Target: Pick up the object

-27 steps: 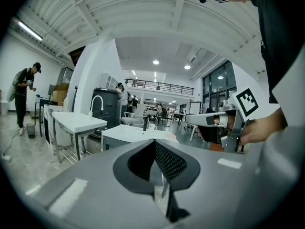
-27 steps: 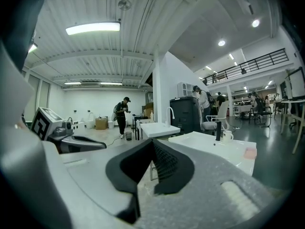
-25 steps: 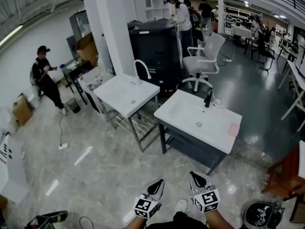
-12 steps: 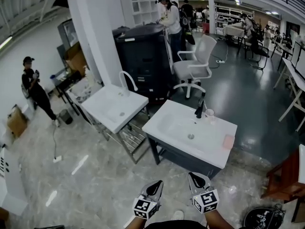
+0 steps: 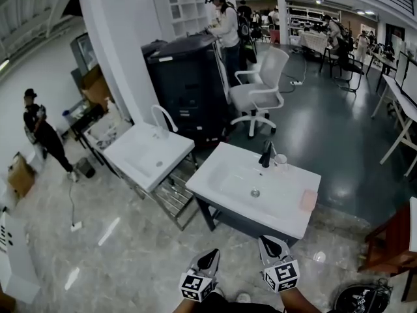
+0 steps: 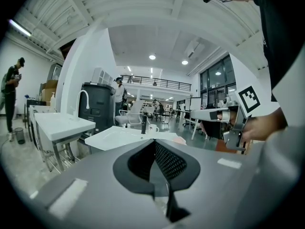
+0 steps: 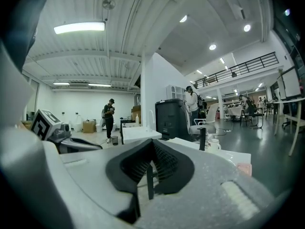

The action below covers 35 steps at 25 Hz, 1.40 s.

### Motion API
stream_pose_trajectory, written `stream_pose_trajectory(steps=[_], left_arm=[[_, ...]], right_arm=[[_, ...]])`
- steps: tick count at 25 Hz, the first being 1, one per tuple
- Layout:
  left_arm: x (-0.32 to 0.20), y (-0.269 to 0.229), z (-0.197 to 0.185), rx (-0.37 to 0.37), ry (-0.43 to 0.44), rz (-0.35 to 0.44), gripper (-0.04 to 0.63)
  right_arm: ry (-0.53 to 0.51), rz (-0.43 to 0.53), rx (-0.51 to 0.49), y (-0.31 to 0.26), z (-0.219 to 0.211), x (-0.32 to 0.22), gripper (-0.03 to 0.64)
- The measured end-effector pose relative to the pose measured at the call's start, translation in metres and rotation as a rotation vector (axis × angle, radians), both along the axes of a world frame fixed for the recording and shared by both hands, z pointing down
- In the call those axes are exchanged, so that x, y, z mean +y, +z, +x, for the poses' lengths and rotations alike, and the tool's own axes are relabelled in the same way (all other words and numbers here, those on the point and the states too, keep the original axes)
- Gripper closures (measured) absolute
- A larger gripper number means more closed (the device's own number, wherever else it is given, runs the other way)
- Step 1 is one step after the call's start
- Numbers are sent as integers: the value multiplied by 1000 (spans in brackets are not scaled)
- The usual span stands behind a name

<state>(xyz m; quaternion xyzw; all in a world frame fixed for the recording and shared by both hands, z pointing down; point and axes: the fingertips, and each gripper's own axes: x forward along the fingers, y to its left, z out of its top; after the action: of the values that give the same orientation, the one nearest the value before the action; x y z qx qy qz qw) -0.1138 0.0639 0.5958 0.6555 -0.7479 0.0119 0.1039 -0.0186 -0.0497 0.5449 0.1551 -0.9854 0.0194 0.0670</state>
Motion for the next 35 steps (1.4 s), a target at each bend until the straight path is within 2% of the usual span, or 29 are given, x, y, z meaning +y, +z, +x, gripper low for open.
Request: stream_pose_trajectory(steps=[6,14,27,35], left_arm=[[-23,2,-13,7,21,-4,577],[-72,-3,-59,6,77,19,577],[-150,-7,-140,19,218,38,577],[-187,-8,-153,26,329,46,577]], right_arm=[[30,0,6,3,-8,-23,614],[106,36,4,-7,-45,-66,614],[249,49,53,-8,-111,-120,614],[372,53,88,-4,-115,-145,614]])
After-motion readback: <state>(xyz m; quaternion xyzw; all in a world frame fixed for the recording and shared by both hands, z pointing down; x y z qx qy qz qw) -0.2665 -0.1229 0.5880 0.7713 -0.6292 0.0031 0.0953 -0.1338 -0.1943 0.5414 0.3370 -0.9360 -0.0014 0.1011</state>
